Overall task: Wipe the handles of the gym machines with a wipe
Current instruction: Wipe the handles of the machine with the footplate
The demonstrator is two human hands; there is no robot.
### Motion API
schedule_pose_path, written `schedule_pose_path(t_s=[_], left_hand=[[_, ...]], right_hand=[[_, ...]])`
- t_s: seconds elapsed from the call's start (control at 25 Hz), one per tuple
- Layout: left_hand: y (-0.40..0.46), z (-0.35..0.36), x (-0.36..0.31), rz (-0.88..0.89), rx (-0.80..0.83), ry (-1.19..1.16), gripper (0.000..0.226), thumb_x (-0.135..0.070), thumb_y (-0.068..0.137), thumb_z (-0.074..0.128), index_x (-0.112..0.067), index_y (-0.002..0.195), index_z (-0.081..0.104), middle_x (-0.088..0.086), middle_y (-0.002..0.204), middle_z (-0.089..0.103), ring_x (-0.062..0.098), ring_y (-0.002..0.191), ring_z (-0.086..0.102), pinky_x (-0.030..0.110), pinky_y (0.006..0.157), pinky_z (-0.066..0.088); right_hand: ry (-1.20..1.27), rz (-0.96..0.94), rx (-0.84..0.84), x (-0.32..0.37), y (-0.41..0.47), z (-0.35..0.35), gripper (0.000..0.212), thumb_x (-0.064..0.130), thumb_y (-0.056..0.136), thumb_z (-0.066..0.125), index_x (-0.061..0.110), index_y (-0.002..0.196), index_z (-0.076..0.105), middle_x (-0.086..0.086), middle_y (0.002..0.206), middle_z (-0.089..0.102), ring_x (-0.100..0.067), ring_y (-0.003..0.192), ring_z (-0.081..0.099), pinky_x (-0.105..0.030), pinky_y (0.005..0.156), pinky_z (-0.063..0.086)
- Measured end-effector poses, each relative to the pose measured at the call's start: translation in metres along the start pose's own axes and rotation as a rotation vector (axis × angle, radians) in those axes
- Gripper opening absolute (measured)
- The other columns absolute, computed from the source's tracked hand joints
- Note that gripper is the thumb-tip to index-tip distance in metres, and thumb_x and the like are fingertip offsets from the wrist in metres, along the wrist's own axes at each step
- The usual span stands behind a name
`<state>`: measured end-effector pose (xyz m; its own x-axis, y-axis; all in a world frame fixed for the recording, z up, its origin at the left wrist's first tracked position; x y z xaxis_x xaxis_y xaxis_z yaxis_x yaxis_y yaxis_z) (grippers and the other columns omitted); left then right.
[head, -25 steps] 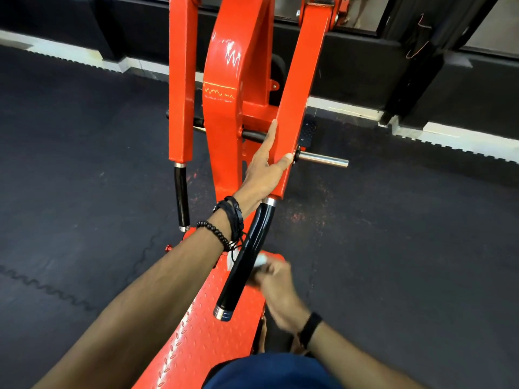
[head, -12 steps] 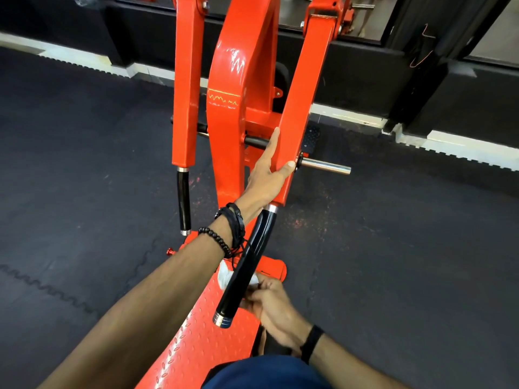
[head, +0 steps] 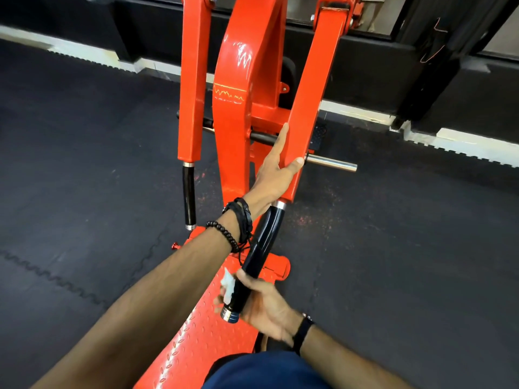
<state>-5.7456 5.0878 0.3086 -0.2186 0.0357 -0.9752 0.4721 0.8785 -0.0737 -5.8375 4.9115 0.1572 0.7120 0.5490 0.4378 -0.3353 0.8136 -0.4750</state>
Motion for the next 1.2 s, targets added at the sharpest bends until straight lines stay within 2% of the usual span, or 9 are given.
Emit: schedule_pose_path(t_s=[0.16,0.28,0.48,0.72,0.8,0.88,1.0,1.08,1.2], left_hand=[[-0.001,0.003,-0.001,0.003,0.007,0.005,0.075,-0.024,0.100,0.058,-0.055,0.152,0.013,-0.012,0.159,0.032,0.009,0.137,0.041,0.041,0.117,0.035],[-0.001,0.006,-0.002,0.012,0.016,0.028,0.075,-0.023,0.101,0.056,-0.050,0.154,0.012,-0.011,0.159,0.031,0.005,0.134,0.038,0.035,0.115,0.033],[0.000,0.006,-0.002,0.012,0.007,0.012,0.075,-0.022,0.101,0.056,-0.051,0.154,0.012,-0.012,0.160,0.031,0.005,0.134,0.038,0.038,0.116,0.034],[-0.001,0.010,0.001,0.012,0.005,0.013,0.076,-0.022,0.101,0.057,-0.053,0.153,0.012,-0.013,0.160,0.029,0.007,0.138,0.036,0.043,0.118,0.033],[0.000,0.010,0.001,0.016,0.004,0.016,0.076,-0.022,0.100,0.057,-0.052,0.154,0.012,-0.013,0.160,0.029,0.007,0.137,0.036,0.043,0.118,0.033],[0.000,0.009,0.002,0.019,0.000,0.019,0.076,-0.022,0.101,0.057,-0.050,0.154,0.012,-0.013,0.159,0.029,0.006,0.137,0.036,0.040,0.118,0.033],[0.002,0.011,0.005,0.016,-0.009,0.019,0.075,-0.021,0.100,0.058,-0.049,0.155,0.014,-0.020,0.149,0.035,0.004,0.133,0.038,0.036,0.117,0.033],[0.002,0.013,0.006,0.012,-0.015,0.017,0.076,-0.021,0.099,0.059,-0.049,0.154,0.015,-0.020,0.144,0.037,0.004,0.131,0.039,0.038,0.117,0.034],[0.003,0.015,0.006,0.007,-0.001,0.009,0.076,-0.022,0.100,0.058,-0.052,0.153,0.014,-0.019,0.145,0.038,0.007,0.134,0.041,0.041,0.116,0.036]], right_hand=[[0.005,-0.193,-0.087,0.077,0.008,0.006,0.034,0.039,0.078,0.081,0.012,0.093,0.067,-0.007,0.087,0.061,-0.022,0.076,0.059,-0.046,0.096,0.042],[-0.073,-0.333,-0.180,0.124,0.005,0.008,0.024,0.025,0.082,0.069,0.008,0.099,0.067,-0.006,0.085,0.065,-0.016,0.070,0.061,-0.031,0.070,0.055],[-0.120,-0.230,-0.228,0.053,0.007,-0.004,0.020,0.006,0.077,0.077,0.007,0.086,0.059,-0.008,0.069,0.061,-0.020,0.053,0.058,-0.047,0.076,0.048],[-0.371,-0.317,-0.257,0.035,-0.003,-0.007,0.020,0.004,0.073,0.073,0.008,0.089,0.061,-0.020,0.074,0.055,-0.030,0.068,0.060,-0.032,0.068,0.055],[-0.551,-0.470,-0.342,0.050,-0.010,-0.010,0.030,0.001,0.074,0.073,0.019,0.091,0.056,-0.019,0.076,0.058,-0.030,0.069,0.059,-0.033,0.069,0.055],[-0.866,-0.596,-0.514,0.066,-0.020,-0.016,0.061,0.019,0.069,0.080,0.031,0.119,0.047,-0.005,0.098,0.064,-0.022,0.083,0.065,-0.037,0.078,0.056],[-1.230,-0.789,-0.704,0.073,-0.044,-0.010,0.103,0.043,0.068,0.080,0.026,0.149,0.019,0.007,0.141,0.033,-0.014,0.122,0.048,-0.029,0.097,0.045],[-1.451,-1.011,-0.728,0.073,-0.059,0.006,0.084,0.041,0.075,0.078,0.019,0.143,0.034,0.002,0.130,0.036,-0.019,0.111,0.048,-0.032,0.091,0.046],[-1.943,-1.179,-0.580,0.058,-0.062,0.029,0.030,0.033,0.083,0.070,0.023,0.110,0.060,0.002,0.091,0.052,-0.019,0.081,0.046,-0.040,0.068,0.044]])
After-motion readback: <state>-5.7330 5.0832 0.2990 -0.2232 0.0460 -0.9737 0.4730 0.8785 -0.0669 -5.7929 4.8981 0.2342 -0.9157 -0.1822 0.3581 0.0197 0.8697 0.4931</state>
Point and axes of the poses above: each hand's wrist, its own y-axis towards the middle knuckle, its own z-axis out of the palm, x = y × z, the point moved 8 cm from there along y, towards the middle knuckle
